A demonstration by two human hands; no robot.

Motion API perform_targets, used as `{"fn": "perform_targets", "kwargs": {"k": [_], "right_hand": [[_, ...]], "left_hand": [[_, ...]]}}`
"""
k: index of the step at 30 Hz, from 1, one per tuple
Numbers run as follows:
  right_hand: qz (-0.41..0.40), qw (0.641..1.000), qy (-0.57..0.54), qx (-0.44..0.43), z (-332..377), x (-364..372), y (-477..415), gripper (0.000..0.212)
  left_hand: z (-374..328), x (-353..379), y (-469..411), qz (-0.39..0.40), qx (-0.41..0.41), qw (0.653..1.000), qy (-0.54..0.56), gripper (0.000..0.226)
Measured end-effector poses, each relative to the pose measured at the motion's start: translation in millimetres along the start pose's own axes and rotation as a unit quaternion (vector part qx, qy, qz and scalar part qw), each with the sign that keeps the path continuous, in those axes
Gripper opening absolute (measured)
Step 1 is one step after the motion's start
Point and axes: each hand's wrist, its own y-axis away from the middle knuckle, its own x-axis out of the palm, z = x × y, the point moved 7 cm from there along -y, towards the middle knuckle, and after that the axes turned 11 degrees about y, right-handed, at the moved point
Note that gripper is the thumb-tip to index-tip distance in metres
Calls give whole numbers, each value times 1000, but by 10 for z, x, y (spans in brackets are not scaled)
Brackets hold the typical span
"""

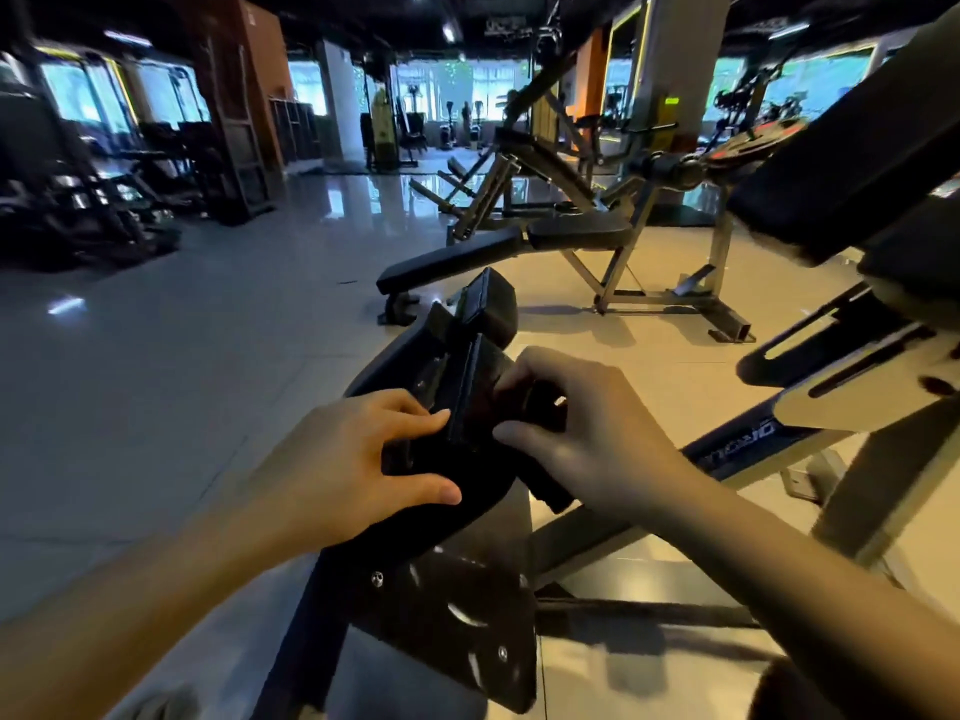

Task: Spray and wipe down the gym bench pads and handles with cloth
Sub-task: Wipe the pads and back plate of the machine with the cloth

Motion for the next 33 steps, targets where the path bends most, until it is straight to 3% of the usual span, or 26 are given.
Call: {"fn": "perform_targets", "kwargs": {"k": [3,10,13,17,21,23,25,27,31,33], "right_hand": [[-17,1000,8,-6,-149,15,-142,21],[-42,995,11,94,-933,232,-927,22],[-56,998,-37,11,-604,120,-505,21],[8,988,-52,-144,-146,95,35,23],[-25,998,-15,-47,-712,156,-558,23],[-20,999,-17,32,-1031,228,-868,22],[-28,998,-26,52,-1060,252,-879,22],[-42,998,-39,22,-869,206,-663,23],[-4,989,-54,-136,-312,96,9,24],[0,987,-41,-153,-328,93,47,24]], "left_hand": [[-58,12,41,-9,-15,1000,-6,81],[-62,65,148,-27,-66,997,11,81],[-91,109,212,-62,-85,994,7,74],[-136,175,330,-107,-106,988,-40,76],[-373,232,463,-188,-102,974,-80,69],[-483,259,476,-220,-113,966,-73,73],[-558,249,446,-236,-126,960,-81,78],[-595,245,430,-243,-137,956,-88,82],[-566,285,463,-257,-130,954,-80,73],[-555,302,475,-266,-120,953,-85,73]]}}
